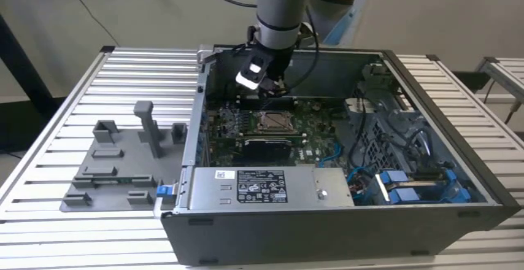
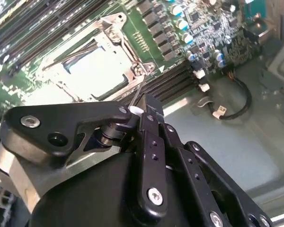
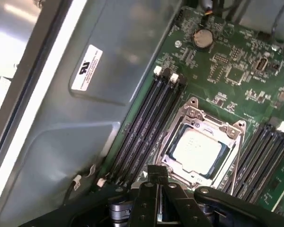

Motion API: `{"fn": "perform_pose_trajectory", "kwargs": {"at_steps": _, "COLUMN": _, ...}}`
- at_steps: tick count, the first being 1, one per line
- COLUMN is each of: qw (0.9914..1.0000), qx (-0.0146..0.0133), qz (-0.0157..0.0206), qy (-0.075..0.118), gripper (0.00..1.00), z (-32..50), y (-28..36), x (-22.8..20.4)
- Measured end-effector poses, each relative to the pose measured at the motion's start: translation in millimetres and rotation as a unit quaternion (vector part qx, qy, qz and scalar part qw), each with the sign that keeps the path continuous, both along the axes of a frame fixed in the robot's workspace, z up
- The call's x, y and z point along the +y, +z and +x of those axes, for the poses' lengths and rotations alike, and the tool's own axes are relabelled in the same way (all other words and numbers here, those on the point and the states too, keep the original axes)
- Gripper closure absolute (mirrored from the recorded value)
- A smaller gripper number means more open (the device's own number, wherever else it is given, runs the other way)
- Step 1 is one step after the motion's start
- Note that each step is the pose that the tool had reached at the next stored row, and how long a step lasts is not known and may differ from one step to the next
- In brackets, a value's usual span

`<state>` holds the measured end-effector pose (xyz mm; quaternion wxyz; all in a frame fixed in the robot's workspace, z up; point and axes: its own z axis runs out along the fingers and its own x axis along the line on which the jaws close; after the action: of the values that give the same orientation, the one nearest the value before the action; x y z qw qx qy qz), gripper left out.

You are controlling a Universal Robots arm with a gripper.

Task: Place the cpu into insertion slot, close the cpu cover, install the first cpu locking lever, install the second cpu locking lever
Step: 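Install the first cpu locking lever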

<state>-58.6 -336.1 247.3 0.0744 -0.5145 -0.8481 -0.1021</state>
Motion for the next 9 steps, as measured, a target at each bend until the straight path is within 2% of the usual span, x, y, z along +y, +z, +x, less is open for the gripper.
{"fn": "perform_pose_trajectory", "kwargs": {"at_steps": 2, "qw": 0.99984, "qx": -0.0052, "qz": 0.0001, "qy": 0.017, "gripper": 0.89, "z": 0.1, "y": -0.6, "x": 0.0}}
{"fn": "perform_pose_trajectory", "kwargs": {"at_steps": 5, "qw": 0.99895, "qx": -0.0113, "qz": 0.0002, "qy": 0.044, "gripper": 0.89, "z": 0.0, "y": -1.4, "x": 0.1}}
{"fn": "perform_pose_trajectory", "kwargs": {"at_steps": 7, "qw": 0.99793, "qx": -0.0146, "qz": 0.0002, "qy": 0.063, "gripper": 0.89, "z": 0.0, "y": -2.1, "x": 0.0}}
{"fn": "perform_pose_trajectory", "kwargs": {"at_steps": 9, "qw": 0.99658, "qx": -0.0166, "qz": 0.0004, "qy": 0.081, "gripper": 0.89, "z": 0.0, "y": -2.9, "x": 0.0}}
